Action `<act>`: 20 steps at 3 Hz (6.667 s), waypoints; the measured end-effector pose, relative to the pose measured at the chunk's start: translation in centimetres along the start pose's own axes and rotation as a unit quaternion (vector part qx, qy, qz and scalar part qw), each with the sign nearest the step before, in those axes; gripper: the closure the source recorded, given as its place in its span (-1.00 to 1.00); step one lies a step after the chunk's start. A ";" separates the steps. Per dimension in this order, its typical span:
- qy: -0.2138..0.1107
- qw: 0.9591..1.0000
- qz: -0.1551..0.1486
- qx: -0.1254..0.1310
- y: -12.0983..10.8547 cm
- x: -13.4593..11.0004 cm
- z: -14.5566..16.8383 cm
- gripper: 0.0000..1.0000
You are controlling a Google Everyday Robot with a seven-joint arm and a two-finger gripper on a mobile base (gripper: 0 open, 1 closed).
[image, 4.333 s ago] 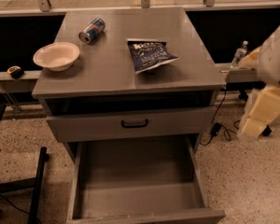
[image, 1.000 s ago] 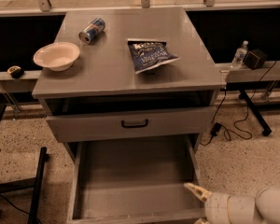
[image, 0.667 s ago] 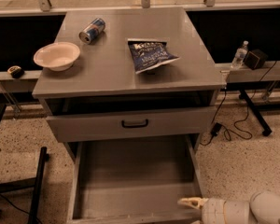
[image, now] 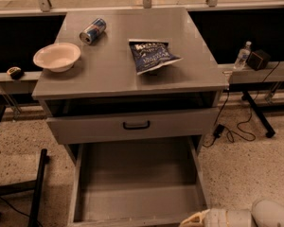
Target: Close middle drawer
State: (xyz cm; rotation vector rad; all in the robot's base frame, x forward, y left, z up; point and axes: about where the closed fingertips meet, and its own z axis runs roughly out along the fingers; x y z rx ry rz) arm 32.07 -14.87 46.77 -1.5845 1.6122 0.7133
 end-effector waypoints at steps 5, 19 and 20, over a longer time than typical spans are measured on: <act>-0.005 1.000 0.007 0.010 -0.1 3.4 3.5 1.00; -0.054 0.963 0.069 0.255 -25.1 8.3 4.6 1.00; -0.061 0.967 0.050 0.244 -23.3 7.7 4.6 1.00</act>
Offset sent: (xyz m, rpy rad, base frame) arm -0.0083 -0.0002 -0.0065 0.0135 -0.0061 0.0379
